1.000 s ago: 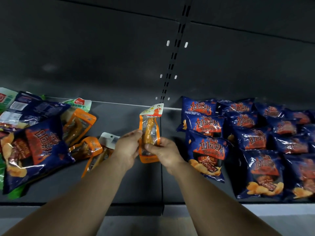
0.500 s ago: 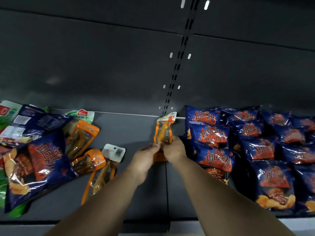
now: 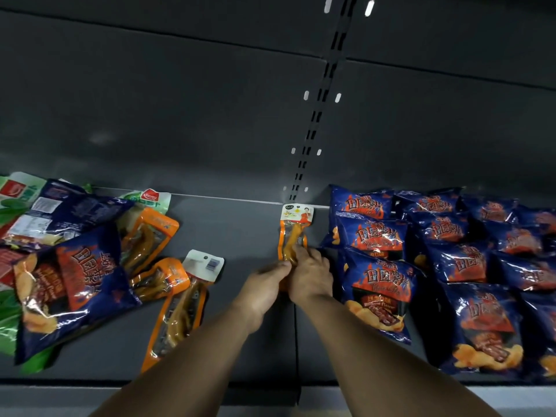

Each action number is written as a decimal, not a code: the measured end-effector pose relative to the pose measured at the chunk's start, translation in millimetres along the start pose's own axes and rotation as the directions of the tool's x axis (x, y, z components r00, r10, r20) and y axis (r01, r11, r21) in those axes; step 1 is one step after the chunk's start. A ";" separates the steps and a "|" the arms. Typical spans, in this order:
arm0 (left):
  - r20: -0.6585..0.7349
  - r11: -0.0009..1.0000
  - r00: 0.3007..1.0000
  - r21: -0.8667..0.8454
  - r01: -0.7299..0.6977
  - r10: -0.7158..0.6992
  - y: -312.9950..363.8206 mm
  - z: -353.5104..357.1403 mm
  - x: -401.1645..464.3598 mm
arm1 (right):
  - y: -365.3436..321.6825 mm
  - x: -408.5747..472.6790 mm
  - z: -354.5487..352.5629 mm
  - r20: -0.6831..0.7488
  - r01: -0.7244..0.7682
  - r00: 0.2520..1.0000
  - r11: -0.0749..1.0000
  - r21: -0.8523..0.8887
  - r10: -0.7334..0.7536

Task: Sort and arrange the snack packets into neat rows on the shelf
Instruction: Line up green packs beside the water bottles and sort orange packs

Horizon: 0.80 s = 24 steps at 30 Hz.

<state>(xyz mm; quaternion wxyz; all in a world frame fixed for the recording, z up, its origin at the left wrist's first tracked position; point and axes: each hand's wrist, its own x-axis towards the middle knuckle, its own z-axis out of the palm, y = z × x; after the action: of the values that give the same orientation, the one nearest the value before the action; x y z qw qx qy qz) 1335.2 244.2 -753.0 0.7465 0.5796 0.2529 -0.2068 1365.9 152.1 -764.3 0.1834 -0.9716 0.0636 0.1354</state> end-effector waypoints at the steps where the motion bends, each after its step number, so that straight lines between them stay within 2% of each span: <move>1: -0.001 1.000 1.000 0.012 -0.005 0.005 -0.3 0.1 -0.7 | -0.5 0.4 1.0 -0.011 -0.002 1.000 1.000 -0.003 0.002; 10: 0.008 0.972 0.992 0.203 -0.121 0.122 -0.9 -0.1 -3.9 | 2.9 -2.7 4.4 -0.044 0.027 0.999 0.998 -0.059 -0.029; 13: -0.004 0.871 0.971 0.444 -0.211 0.237 -3.2 -6.2 -2.8 | -0.5 -3.8 5.2 -0.044 -0.001 0.999 0.999 -0.045 -0.001; 16: -0.102 0.737 0.922 0.636 -0.228 0.373 -3.0 -18.5 -1.9 | -6.9 -7.2 5.7 -0.128 -0.006 0.992 1.000 -0.023 0.003; 20: -0.191 0.619 0.843 0.760 -0.197 0.503 -3.4 -38.5 -7.8 | -21.6 -16.1 8.3 -0.237 0.068 0.970 0.997 0.027 -0.060; 24: -0.299 0.598 0.805 0.798 -0.083 0.512 -3.6 -62.9 -21.2 | -37.1 -27.4 18.1 -0.315 0.229 0.936 0.951 0.208 -0.157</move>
<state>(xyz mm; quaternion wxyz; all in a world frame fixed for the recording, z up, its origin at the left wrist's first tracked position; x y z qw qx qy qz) 1307.7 304.6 -755.2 0.3693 0.9020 0.2234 -0.0016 1341.8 195.3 -760.1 0.3008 -0.9529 0.0099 -0.0384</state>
